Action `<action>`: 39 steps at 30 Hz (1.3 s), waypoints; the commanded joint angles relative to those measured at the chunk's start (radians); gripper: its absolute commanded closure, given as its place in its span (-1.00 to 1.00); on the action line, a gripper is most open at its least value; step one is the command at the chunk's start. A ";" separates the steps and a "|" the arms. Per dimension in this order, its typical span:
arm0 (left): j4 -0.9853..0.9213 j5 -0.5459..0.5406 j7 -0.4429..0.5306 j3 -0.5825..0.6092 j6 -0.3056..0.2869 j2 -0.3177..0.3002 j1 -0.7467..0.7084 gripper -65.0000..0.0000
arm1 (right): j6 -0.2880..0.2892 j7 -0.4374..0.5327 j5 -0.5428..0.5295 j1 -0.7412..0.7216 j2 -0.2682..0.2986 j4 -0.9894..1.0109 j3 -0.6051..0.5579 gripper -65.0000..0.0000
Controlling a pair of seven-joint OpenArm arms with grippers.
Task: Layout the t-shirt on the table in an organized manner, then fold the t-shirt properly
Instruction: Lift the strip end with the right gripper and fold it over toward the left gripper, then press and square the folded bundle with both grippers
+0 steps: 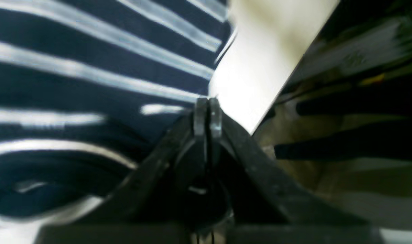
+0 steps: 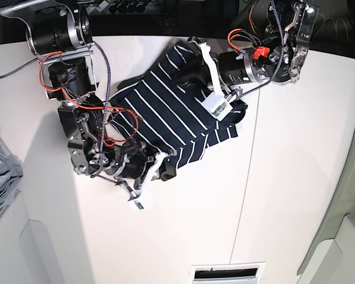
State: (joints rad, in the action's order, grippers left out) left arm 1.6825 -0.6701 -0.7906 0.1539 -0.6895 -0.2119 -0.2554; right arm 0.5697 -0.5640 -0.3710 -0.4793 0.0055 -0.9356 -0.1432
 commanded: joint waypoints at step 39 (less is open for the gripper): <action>-0.117 -0.256 -0.153 -0.037 -0.009 -0.159 0.311 1.00 | 0.011 -0.174 -0.329 0.449 0.200 -0.681 0.064 1.00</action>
State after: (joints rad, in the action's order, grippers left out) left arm 1.5497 -0.9073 -0.9535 0.1207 -0.6891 -0.3649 0.0467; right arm 0.5728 -0.7525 -0.6781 -0.0166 0.2108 -1.5982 -0.0795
